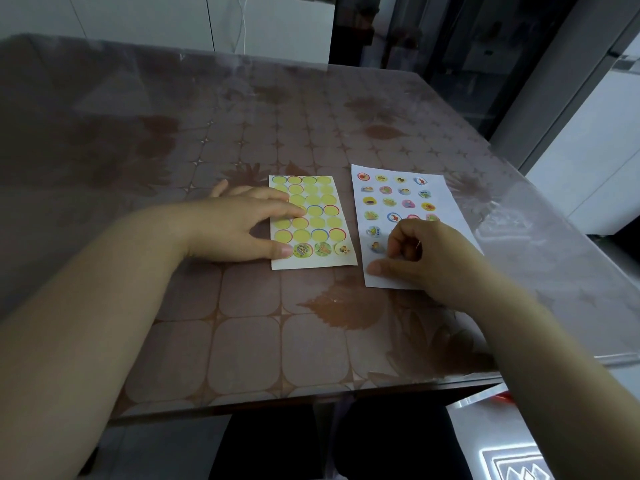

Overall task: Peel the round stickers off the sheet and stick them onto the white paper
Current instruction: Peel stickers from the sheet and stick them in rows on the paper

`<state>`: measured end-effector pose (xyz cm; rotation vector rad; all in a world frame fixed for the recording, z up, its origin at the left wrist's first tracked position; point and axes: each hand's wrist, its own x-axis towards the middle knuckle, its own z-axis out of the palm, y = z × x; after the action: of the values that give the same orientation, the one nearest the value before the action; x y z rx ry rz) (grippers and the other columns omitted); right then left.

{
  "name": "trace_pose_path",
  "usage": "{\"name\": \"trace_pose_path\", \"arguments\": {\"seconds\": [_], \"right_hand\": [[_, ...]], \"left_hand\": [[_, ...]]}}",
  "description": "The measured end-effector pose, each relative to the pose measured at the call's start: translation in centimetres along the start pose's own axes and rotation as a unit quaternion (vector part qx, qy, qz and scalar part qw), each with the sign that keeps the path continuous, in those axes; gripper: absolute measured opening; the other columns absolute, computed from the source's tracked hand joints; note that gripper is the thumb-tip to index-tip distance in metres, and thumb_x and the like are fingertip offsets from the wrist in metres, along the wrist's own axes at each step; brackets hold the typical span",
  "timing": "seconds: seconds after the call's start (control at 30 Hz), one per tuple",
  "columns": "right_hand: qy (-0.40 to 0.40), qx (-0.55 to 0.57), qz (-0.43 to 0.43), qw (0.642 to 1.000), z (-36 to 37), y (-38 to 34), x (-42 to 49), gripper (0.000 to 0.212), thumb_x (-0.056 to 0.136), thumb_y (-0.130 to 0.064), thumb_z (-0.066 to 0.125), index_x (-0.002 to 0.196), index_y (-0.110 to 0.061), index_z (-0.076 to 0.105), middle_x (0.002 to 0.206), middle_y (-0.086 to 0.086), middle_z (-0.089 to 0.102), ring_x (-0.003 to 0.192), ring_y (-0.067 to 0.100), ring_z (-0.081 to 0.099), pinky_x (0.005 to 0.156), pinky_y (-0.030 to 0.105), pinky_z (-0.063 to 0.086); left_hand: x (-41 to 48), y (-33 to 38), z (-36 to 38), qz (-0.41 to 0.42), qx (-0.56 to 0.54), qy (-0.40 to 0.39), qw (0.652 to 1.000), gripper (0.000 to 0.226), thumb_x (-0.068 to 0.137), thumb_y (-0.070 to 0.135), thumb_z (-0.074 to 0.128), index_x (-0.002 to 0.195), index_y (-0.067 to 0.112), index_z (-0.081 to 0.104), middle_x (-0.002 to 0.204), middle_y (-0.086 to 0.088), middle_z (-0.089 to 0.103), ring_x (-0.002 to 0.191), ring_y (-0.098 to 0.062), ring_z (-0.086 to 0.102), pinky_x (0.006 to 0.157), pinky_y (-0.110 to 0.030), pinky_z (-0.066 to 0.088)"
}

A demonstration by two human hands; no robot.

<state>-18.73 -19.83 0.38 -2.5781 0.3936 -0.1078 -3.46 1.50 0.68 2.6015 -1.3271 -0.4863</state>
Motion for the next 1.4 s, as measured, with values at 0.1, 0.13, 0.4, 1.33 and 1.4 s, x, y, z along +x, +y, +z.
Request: {"name": "trace_pose_path", "arguments": {"seconds": [0.1, 0.13, 0.4, 1.33, 1.4], "right_hand": [[0.039, -0.024, -0.027, 0.999, -0.2, -0.7, -0.1, 0.029, 0.07, -0.044, 0.072, 0.063, -0.024, 0.053, 0.064, -0.005, 0.05, 0.055, 0.007, 0.041, 0.049, 0.019, 0.029], [0.046, -0.012, -0.047, 0.998, -0.3, -1.2, -0.1, 0.025, 0.073, -0.043, 0.07, 0.064, -0.025, 0.055, 0.063, -0.006, 0.051, 0.054, 0.006, 0.044, 0.049, 0.017, 0.03], [-0.02, -0.041, -0.174, 0.984, 1.9, -5.9, 2.3, 0.018, 0.085, -0.032, 0.061, 0.1, -0.027, 0.07, 0.099, -0.004, 0.06, 0.085, 0.009, 0.052, 0.076, 0.023, 0.043], [0.006, 0.142, 0.051, 0.989, -2.2, 1.3, -1.0, 0.009, 0.071, -0.024, 0.075, 0.064, -0.024, 0.069, 0.063, -0.005, 0.054, 0.063, 0.01, 0.043, 0.049, 0.011, 0.03], [0.008, 0.14, 0.049, 0.989, -2.0, 1.3, -1.2, 0.009, 0.072, -0.022, 0.075, 0.065, -0.024, 0.069, 0.064, -0.006, 0.055, 0.058, 0.004, 0.043, 0.046, 0.008, 0.03]], "left_hand": [[-0.1, 0.1, 0.0, 0.001, 0.004, -0.001, 1.0, 0.058, 0.078, 0.064, 0.046, 0.131, 0.053, 0.025, 0.149, 0.018, 0.014, 0.139, -0.007, 0.001, 0.112, -0.044, -0.012], [-0.1, 0.2, 0.0, 0.002, 0.004, 0.0, 1.0, 0.056, 0.08, 0.061, 0.048, 0.131, 0.053, 0.025, 0.149, 0.018, 0.013, 0.139, -0.007, 0.001, 0.112, -0.044, -0.012], [-0.1, 0.4, -0.1, -0.005, 0.011, -0.006, 1.0, 0.061, 0.079, 0.056, 0.051, 0.132, 0.051, 0.023, 0.15, 0.017, 0.012, 0.139, -0.007, 0.001, 0.112, -0.048, -0.011], [0.1, 0.7, 0.2, 0.013, 0.016, -0.001, 1.0, 0.069, 0.074, 0.06, 0.045, 0.136, 0.048, 0.017, 0.151, 0.018, 0.0, 0.138, -0.003, -0.011, 0.108, -0.038, -0.016], [0.0, 0.9, 0.3, 0.022, 0.014, 0.004, 1.0, 0.076, 0.065, 0.058, 0.04, 0.136, 0.048, 0.016, 0.151, 0.019, 0.001, 0.138, -0.002, -0.01, 0.107, -0.037, -0.016]]}}
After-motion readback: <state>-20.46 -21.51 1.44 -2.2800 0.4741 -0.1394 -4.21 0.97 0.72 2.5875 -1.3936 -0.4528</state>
